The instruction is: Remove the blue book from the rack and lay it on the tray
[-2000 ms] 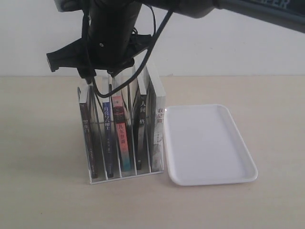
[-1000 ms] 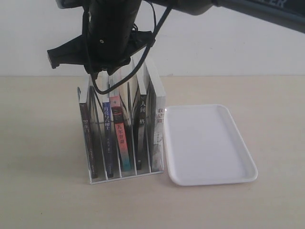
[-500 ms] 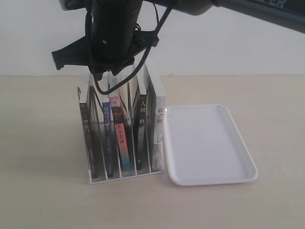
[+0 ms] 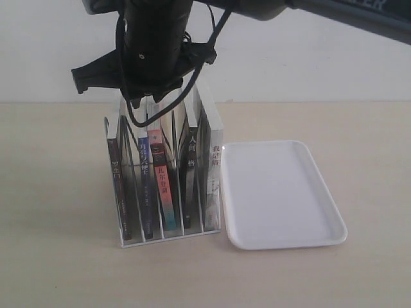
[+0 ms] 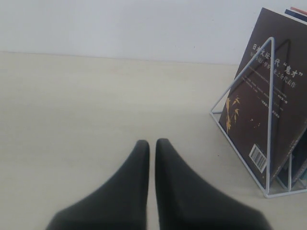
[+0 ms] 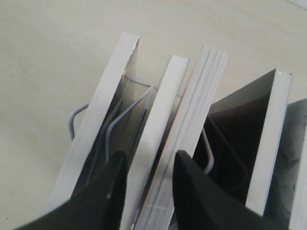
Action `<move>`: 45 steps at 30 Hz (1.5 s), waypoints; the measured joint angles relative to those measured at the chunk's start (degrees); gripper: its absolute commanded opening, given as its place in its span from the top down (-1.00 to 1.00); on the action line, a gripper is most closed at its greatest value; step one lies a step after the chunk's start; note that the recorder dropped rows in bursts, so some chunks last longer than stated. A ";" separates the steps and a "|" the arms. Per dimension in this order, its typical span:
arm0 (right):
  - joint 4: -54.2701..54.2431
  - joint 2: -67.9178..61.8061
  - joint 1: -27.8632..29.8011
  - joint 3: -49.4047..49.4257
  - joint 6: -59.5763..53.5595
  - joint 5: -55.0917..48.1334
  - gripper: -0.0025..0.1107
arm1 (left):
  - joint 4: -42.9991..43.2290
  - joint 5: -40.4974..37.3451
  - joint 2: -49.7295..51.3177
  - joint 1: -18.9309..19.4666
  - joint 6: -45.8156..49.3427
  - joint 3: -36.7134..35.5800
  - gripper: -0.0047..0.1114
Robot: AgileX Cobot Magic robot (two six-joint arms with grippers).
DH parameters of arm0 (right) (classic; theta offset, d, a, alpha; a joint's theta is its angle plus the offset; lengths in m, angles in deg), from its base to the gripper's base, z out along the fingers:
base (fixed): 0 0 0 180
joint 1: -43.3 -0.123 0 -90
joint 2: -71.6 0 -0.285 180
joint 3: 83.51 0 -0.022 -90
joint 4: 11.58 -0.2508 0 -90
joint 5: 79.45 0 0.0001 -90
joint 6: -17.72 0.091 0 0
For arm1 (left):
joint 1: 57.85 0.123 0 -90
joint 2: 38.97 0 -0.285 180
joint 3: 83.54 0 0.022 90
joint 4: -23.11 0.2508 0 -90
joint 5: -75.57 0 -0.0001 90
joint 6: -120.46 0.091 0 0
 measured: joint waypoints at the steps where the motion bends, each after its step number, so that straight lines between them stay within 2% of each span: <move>1: 0.09 0.00 0.00 0.00 0.00 -0.12 0.41 | 0.00 0.00 0.00 0.00 0.00 0.00 0.84; 19: 9.03 0.25 0.00 2.23 2.00 -2.96 0.41 | 0.00 0.00 0.00 0.00 0.00 0.00 0.84; 27: 10.75 4.20 0.00 2.31 2.46 -1.86 0.41 | 0.00 0.00 0.00 0.00 0.00 0.00 0.84; 37: 0.41 4.54 -0.30 2.31 -0.86 2.91 0.41 | 0.00 0.00 0.00 0.00 0.00 0.00 0.84; 45: -0.15 1.67 -0.53 2.31 -1.53 2.68 0.41 | 0.00 0.00 0.00 0.00 0.00 0.00 0.84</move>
